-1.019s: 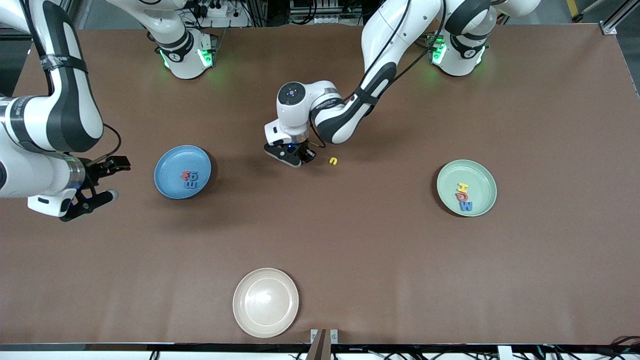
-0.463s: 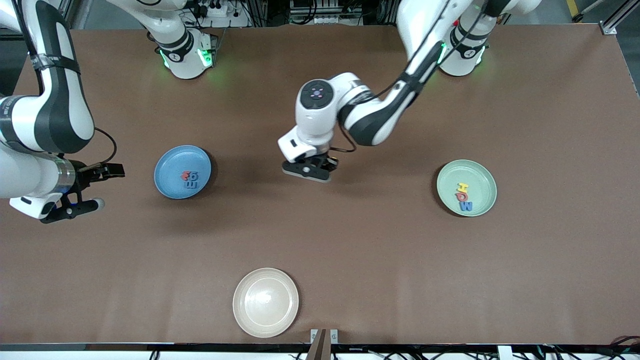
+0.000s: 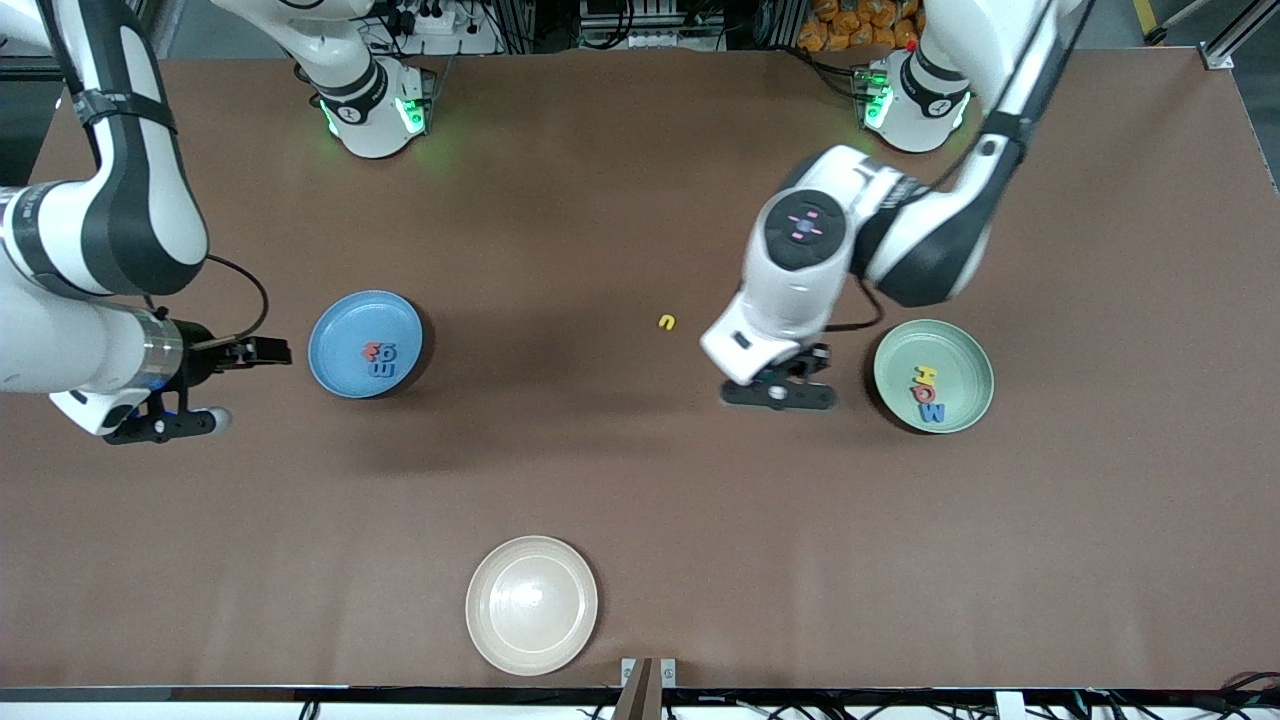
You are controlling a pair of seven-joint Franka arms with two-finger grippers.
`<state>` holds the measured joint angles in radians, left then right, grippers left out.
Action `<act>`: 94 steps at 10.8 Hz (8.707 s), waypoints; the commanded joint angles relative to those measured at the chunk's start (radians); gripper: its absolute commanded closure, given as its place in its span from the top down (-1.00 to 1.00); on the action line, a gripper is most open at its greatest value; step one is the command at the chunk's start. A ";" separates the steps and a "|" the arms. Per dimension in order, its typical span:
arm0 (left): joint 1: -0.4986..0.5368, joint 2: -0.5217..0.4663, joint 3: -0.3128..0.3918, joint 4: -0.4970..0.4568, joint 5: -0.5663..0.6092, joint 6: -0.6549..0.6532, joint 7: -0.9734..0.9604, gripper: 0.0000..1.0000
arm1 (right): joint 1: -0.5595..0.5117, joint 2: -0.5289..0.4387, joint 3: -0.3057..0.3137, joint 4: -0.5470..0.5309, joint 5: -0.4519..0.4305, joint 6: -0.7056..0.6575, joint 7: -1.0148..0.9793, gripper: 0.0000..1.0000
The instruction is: Sort upper and lower case letters into plates
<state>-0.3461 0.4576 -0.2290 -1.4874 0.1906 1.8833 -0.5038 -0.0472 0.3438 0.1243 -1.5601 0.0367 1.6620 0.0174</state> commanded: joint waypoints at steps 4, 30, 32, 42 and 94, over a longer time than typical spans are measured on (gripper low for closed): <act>0.260 -0.165 -0.027 -0.324 -0.055 0.025 0.157 -1.00 | 0.303 0.020 -0.002 -0.113 0.032 0.298 0.470 1.00; 0.351 -0.355 -0.069 0.012 -0.056 -0.286 0.280 1.00 | 0.741 0.521 0.124 0.084 -0.209 0.699 1.391 0.87; 0.341 -0.355 -0.041 0.018 -0.060 -0.346 0.284 1.00 | 0.744 0.521 0.124 0.080 -0.204 0.700 1.395 0.71; 0.374 -0.455 0.071 0.012 -0.169 -0.520 0.398 1.00 | 0.747 0.521 0.133 0.060 -0.201 0.690 1.415 -0.35; 0.328 -0.494 0.181 -0.062 -0.192 -0.383 0.412 1.00 | 0.009 -0.186 -0.086 0.204 -0.081 -0.192 0.187 1.00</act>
<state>-0.0150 -0.0328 -0.0516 -1.5520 0.0113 1.5020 -0.1089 -0.0377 0.1848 0.0416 -1.3237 -0.0363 1.4706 0.2094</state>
